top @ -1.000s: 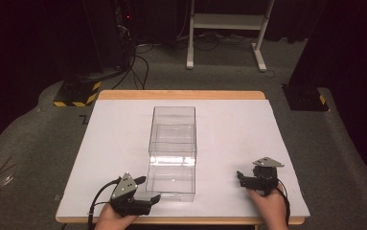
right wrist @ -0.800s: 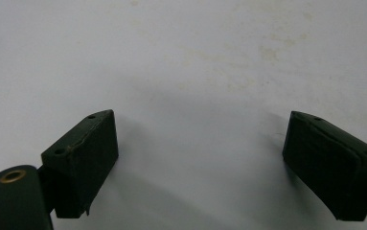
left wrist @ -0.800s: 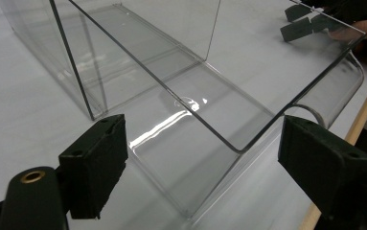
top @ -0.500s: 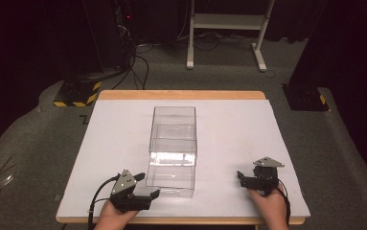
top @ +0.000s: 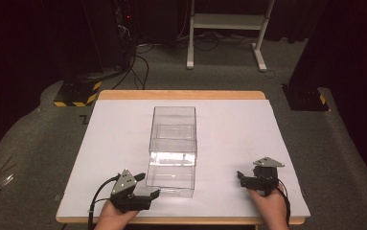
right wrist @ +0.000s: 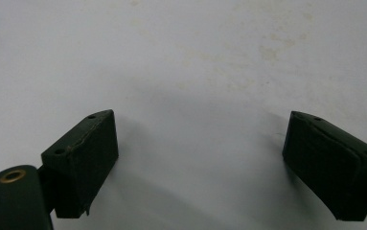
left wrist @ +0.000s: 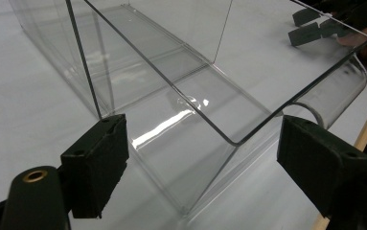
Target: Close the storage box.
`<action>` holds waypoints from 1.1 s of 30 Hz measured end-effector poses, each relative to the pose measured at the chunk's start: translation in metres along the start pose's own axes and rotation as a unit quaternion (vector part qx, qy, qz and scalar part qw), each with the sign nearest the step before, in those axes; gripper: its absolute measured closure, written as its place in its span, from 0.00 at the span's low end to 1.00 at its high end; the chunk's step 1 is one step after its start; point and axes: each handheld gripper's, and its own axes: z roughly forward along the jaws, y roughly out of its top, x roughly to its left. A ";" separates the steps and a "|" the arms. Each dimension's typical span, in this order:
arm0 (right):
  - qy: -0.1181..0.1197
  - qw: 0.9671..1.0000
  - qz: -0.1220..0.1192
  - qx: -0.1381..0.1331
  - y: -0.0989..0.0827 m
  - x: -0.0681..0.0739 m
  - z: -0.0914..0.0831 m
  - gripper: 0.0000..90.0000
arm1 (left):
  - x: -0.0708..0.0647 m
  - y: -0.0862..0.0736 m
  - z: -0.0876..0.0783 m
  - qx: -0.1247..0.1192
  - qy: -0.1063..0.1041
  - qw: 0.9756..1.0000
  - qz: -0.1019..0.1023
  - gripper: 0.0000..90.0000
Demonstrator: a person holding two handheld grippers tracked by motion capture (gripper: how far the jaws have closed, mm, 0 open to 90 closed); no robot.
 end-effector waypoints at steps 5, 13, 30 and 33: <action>0.000 1.000 0.000 0.000 0.000 0.000 0.000 0.13 | 0.000 0.000 0.000 0.000 -0.002 1.000 -0.003 0.21; 0.000 1.000 -0.001 -0.001 0.000 0.000 0.000 0.13 | 0.001 0.002 0.003 -0.004 -0.001 1.000 -0.010 0.21; 0.000 1.000 0.000 0.000 0.000 0.000 0.000 0.13 | 0.004 0.003 0.003 -0.007 0.001 1.000 -0.009 0.22; 0.000 1.000 -0.001 -0.001 0.000 0.000 0.000 0.13 | 0.004 0.003 0.003 -0.007 0.002 1.000 -0.008 0.22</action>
